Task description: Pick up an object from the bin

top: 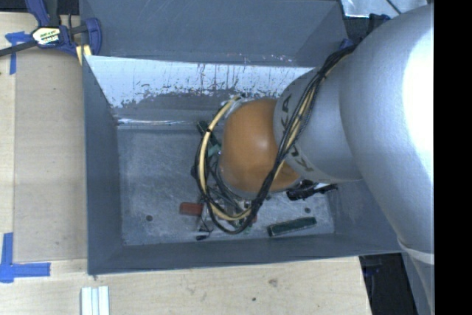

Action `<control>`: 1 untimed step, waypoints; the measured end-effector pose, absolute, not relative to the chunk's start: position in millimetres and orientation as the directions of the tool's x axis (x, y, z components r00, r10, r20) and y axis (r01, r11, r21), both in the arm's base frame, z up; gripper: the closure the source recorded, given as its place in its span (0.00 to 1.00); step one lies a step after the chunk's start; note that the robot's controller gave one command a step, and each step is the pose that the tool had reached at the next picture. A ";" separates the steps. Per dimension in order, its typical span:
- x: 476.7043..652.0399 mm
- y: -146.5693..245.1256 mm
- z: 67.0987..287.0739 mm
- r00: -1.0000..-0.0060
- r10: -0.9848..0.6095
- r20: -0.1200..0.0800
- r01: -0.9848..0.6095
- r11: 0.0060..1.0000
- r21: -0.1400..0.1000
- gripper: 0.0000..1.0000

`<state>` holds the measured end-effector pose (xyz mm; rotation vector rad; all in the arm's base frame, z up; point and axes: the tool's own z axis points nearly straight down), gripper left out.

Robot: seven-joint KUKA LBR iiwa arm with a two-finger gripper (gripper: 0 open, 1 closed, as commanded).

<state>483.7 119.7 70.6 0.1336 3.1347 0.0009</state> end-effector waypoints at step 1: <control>483.7 119.7 70.6 -0.996 0.085 -0.004 0.085 0.996 0.001 1.00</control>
Offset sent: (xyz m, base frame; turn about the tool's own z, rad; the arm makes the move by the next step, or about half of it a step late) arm -0.0001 0.0002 0.0111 0.0000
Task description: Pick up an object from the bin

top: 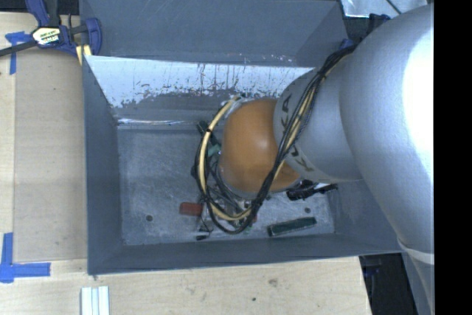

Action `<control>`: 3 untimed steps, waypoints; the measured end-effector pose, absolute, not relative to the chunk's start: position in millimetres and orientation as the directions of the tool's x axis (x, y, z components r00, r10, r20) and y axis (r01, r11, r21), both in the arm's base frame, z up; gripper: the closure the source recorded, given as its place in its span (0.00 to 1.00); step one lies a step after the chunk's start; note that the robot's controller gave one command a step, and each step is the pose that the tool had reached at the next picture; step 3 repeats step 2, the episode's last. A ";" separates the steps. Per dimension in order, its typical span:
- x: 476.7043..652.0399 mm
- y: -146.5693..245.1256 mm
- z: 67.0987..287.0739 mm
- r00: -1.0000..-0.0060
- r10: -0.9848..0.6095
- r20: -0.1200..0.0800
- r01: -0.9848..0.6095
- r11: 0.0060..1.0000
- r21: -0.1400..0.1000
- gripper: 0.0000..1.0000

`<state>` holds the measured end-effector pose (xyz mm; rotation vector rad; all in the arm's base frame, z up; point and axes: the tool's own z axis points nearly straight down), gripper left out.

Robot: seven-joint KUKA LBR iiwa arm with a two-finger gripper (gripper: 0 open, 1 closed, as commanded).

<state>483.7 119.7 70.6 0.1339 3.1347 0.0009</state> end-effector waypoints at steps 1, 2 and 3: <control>480.9 118.7 109.6 -0.996 0.085 0.008 0.085 0.996 -0.003 1.00; 484.5 119.1 172.2 -0.996 0.084 -0.002 0.084 0.996 0.000 1.00; 484.5 119.1 172.2 -0.996 0.084 -0.002 0.084 0.996 0.000 1.00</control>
Offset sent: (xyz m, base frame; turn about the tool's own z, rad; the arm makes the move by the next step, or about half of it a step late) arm 0.0000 0.0001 0.1015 0.0000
